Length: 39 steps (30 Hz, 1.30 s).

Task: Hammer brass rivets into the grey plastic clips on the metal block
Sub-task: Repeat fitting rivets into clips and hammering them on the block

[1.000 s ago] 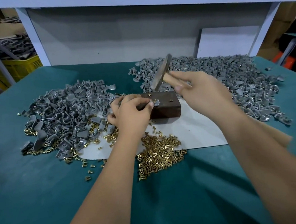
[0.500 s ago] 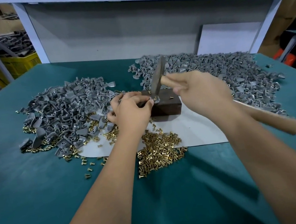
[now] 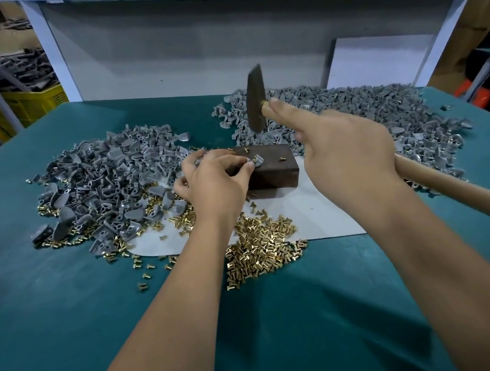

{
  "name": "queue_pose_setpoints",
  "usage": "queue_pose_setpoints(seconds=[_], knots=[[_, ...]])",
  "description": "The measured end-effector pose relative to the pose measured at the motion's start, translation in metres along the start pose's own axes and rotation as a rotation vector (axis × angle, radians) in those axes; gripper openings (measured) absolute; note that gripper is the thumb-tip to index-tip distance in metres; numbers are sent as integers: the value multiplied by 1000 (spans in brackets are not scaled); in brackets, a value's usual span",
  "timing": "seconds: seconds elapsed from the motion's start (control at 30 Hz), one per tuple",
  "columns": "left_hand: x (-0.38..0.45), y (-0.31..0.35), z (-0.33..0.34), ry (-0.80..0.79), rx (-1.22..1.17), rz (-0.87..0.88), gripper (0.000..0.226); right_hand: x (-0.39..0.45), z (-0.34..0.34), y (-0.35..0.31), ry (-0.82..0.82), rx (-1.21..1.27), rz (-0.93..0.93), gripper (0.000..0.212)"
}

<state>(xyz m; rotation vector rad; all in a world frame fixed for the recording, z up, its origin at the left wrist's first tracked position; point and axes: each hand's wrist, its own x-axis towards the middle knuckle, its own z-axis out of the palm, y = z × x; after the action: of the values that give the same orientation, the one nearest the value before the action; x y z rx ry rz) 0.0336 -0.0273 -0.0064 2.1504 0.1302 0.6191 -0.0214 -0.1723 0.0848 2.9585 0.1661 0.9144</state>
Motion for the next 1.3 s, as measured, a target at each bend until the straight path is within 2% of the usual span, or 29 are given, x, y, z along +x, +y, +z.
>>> queue_pose_setpoints(seconds=[0.2,0.37,0.67,0.83,1.03,1.17,1.3], knots=[[1,-1,2,14,30,4,14,-21,11,-11,5,-10,-7,75],[2,0,1,-7,33,-12,14,-23,28,-10,-92,-19,-2,73],[1,1,4,20,27,-22,12,-18,24,-6,73,80,102,70],[1,2,2,1,39,-12,12,-12,22,-6,-125,92,-15,66],[1,1,2,-34,59,-21,15,-1,-1,-12,96,20,58,71],[1,2,1,-23,46,-19,14,-10,14,-12,-113,5,-51,68],[0,3,2,-15,35,-34,14,-5,12,-12,-23,10,46,69]])
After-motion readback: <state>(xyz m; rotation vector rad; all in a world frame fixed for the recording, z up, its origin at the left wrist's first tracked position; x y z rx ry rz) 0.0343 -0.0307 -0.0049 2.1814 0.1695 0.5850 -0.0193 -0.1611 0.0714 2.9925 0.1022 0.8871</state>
